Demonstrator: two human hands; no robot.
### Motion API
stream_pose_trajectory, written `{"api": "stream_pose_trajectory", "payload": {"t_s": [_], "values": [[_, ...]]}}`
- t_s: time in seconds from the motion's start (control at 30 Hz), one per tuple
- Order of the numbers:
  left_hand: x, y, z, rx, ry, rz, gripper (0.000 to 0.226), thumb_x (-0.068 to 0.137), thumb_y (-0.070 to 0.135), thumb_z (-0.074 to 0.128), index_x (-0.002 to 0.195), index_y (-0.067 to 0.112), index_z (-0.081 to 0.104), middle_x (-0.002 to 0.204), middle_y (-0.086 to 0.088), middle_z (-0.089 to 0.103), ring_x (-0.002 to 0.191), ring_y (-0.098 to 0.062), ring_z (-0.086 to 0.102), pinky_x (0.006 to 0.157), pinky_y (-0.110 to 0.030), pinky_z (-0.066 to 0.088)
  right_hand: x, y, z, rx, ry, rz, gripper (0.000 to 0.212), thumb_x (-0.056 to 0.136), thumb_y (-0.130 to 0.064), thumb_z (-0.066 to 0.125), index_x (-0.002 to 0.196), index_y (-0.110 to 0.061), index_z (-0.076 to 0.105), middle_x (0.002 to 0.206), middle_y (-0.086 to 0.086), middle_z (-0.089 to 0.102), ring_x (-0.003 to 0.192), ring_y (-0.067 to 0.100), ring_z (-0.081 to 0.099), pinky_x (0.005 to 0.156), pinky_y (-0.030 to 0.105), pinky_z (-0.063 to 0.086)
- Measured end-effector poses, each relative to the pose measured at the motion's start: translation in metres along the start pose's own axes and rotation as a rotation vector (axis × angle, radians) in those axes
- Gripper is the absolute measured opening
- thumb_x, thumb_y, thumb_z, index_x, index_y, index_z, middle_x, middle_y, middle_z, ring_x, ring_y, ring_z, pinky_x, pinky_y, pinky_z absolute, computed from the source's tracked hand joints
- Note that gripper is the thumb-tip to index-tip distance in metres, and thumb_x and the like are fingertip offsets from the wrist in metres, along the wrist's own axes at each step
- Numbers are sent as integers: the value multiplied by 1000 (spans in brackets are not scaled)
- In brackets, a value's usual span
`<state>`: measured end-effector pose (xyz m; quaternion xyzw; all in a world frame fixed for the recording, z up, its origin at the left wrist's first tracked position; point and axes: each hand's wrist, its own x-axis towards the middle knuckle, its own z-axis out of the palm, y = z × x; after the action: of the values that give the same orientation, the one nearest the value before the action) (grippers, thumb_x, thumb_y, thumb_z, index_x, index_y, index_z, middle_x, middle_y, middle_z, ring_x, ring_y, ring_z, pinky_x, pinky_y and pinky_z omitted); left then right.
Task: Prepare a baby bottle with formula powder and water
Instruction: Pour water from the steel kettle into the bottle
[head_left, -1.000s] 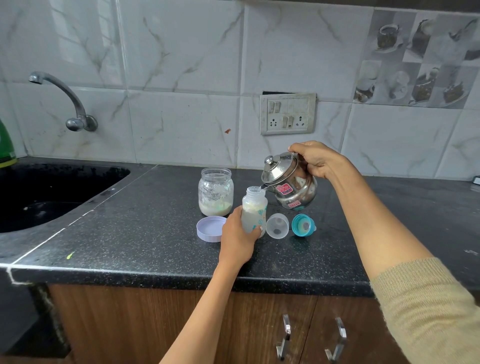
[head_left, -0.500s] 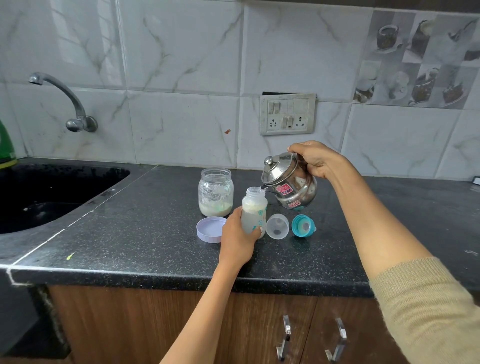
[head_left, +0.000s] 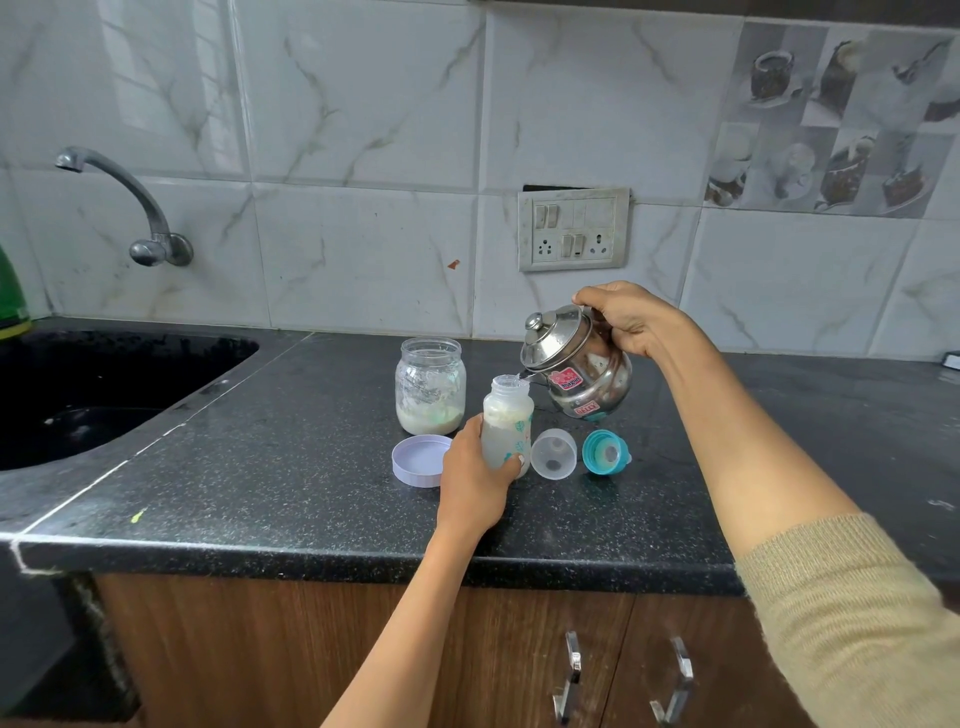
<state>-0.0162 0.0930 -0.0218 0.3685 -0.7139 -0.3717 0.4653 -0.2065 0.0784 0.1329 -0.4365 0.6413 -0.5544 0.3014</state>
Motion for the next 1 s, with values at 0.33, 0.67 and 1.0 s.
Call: {"api": "stream_pose_trajectory", "payload": {"t_s": [0.33, 0.67, 1.0], "values": [[-1, 1, 0, -3, -3, -4, 32, 80, 6, 68, 104, 16, 50, 107, -2, 60, 99, -20, 57, 83, -34, 49, -2, -1, 0, -22, 1, -8, 22, 92, -7, 51, 70, -11, 53, 63, 5, 45, 54, 14, 43, 52, 25, 42], [-1, 2, -1, -10, -10, -4, 33, 81, 7, 68, 106, 17, 49, 106, 2, 57, 100, -17, 55, 81, -28, 45, -3, 0, -1, -31, 3, -6, 22, 91, -8, 51, 70, -11, 53, 64, 6, 46, 57, 15, 43, 56, 26, 41], [-2, 3, -1, -13, -7, -1, 34, 81, 6, 68, 104, 19, 47, 104, 4, 56, 100, -18, 55, 84, -32, 48, -5, 0, -2, -25, 3, -3, 20, 91, -8, 51, 72, -10, 54, 66, 7, 48, 57, 15, 45, 56, 27, 43]]}}
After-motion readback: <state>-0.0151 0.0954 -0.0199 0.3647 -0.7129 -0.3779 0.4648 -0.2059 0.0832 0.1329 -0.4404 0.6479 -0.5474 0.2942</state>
